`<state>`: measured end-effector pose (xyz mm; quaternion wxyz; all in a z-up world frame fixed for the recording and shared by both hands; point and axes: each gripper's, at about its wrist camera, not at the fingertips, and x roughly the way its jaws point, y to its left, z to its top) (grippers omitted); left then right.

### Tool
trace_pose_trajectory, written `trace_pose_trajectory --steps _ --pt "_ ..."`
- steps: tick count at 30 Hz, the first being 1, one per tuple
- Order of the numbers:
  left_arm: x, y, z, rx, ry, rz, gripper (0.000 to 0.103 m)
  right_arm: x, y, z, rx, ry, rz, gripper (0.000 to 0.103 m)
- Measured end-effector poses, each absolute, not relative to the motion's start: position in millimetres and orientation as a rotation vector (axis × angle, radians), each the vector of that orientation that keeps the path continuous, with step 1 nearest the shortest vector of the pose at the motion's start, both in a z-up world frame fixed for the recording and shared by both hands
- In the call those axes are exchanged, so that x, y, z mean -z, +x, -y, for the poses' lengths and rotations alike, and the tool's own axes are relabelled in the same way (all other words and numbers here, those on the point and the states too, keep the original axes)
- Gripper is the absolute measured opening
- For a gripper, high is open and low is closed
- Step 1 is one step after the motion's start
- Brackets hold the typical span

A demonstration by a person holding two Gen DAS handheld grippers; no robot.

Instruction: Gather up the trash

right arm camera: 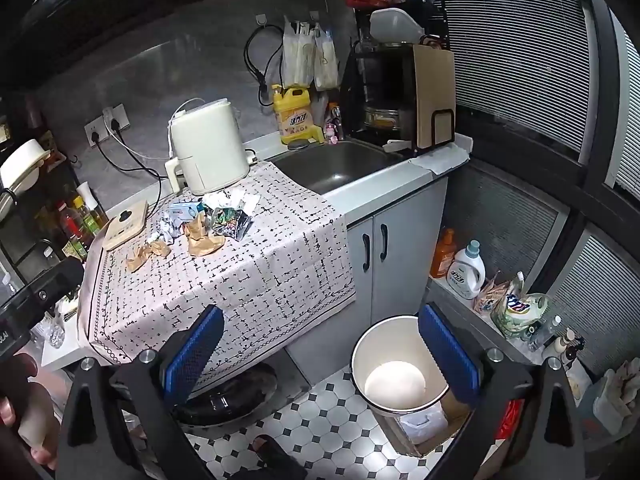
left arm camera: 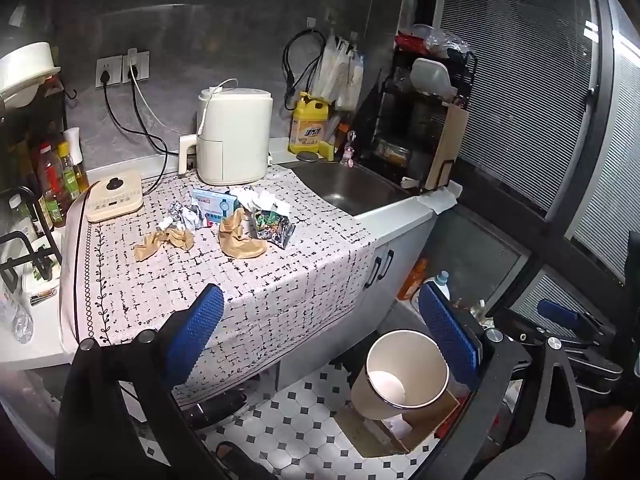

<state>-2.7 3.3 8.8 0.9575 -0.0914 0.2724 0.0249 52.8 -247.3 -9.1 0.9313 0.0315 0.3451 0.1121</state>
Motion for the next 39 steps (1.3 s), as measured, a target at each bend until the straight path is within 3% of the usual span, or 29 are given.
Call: trace_pose_trajectory --steps 39 --pt "3 -5 -22 -0.104 -0.213 -0.586 0.097 23 61 236 -0.275 0.058 -0.747 0.095"
